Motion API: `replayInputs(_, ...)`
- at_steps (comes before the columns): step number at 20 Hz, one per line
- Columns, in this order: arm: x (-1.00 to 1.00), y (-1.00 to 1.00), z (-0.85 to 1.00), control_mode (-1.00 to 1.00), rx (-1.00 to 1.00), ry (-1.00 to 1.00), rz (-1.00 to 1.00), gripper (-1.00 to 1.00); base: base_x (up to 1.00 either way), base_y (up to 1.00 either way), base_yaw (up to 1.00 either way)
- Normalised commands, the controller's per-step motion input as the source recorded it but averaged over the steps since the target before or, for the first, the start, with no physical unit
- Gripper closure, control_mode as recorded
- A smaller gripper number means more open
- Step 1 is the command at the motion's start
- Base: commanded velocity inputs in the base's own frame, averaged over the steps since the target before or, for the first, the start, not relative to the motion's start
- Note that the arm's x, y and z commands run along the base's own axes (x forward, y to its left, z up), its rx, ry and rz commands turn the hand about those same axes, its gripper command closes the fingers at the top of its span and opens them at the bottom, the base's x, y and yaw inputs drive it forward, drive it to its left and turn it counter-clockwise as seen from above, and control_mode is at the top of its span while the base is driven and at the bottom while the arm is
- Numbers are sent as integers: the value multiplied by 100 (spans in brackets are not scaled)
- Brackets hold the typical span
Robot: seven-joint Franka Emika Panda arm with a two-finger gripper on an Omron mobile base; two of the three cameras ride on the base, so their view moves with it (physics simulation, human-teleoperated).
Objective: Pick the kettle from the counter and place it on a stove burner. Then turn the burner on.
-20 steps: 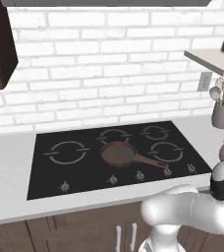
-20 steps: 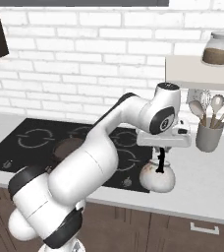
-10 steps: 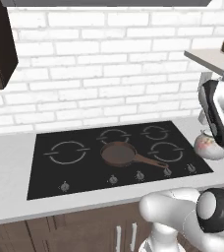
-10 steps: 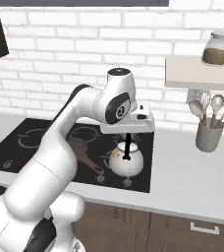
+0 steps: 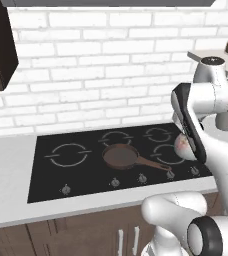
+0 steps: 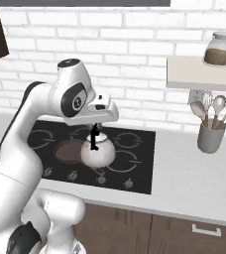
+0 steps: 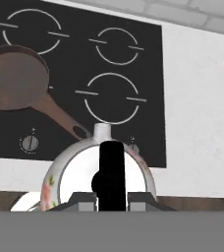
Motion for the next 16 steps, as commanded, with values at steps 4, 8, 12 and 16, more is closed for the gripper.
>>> replayInputs(4,0,100,16,-100,-3,-1,0,100,0,0,0)
replayInputs(8,5,100,5,-100,-4,0,0,100,0,0,0)
replayInputs(12,11,100,0,-100,-3,0,0,100,0,0,0)
replayInputs(16,16,100,0,-100,-2,0,0,100,0,0,0)
